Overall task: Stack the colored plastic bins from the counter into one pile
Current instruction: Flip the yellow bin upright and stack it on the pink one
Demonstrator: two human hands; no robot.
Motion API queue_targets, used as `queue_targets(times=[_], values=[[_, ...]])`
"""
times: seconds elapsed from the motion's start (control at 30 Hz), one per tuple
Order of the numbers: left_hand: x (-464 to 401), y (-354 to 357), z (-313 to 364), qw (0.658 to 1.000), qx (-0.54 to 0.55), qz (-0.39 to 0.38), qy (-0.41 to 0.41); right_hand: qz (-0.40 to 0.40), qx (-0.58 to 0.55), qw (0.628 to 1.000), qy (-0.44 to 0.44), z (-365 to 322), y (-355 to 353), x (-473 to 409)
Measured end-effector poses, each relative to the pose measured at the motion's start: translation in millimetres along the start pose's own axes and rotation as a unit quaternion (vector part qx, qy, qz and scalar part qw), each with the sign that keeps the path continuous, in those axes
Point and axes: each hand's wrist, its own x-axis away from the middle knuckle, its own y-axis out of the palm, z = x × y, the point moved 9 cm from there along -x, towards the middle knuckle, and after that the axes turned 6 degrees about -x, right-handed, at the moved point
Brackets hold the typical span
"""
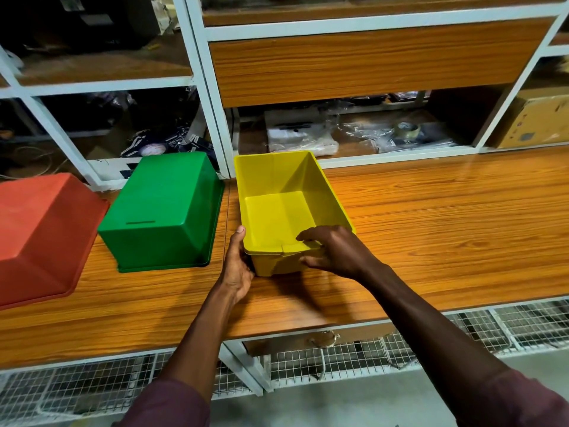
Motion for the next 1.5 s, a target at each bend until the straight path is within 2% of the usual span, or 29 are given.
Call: queue_targets(times=[0.07,0.13,0.2,0.23,0.27,0.33,0.37,0.4,0.47,0.57,0.8,1.07,1.13,1.33,1.5], values=[[-1,-1,1,1.000,-0.003,0.005,0.009,0.034,-0.046,0.998,-0.014,-2,-8,6],[-1,-2,1,1.000,-0.002,0.009,0.016,0.159,-0.067,0.985,0.000,6,-29,12],[-1,-2,2,1.000,-0.002,0.006,0.020,0.274,-0.096,0.953,0.088,31,-50,18],[-2,-1,2,1.000,0.001,0.003,0.019,0.298,-0.149,0.929,0.164,51,-54,19],[-2,-1,1,1.000,0.005,0.001,0.015,0.294,-0.235,0.893,0.246,71,-51,19],[-2,1,0,1.000,0.009,-0.003,0.008,0.210,-0.432,0.788,0.385,101,-25,17],[-3,1,0,1.000,0.011,-0.002,0.006,0.151,-0.506,0.737,0.421,105,-10,16],[-3,1,-1,1.000,0.012,0.000,0.006,0.098,-0.554,0.703,0.435,104,2,15],[-4,0,-1,1.000,0.015,0.005,0.010,0.035,-0.606,0.672,0.424,100,18,10],[-6,-1,-1,1.000,0.015,0.014,0.017,0.024,-0.630,0.653,0.420,100,31,8],[-17,-3,10,0.999,0.040,0.004,0.007,0.029,-0.612,0.677,0.408,115,37,4],[-21,0,13,0.999,0.047,0.005,-0.019,0.068,-0.689,0.632,0.348,106,38,-9],[-22,1,12,0.998,0.053,0.001,-0.017,0.080,-0.689,0.632,0.346,105,37,-6],[-24,14,-2,0.996,0.037,-0.064,-0.042,0.121,-0.681,0.631,0.351,104,34,30],[-15,39,-8,0.989,0.024,-0.136,-0.053,0.215,-0.674,0.617,0.345,95,23,86]])
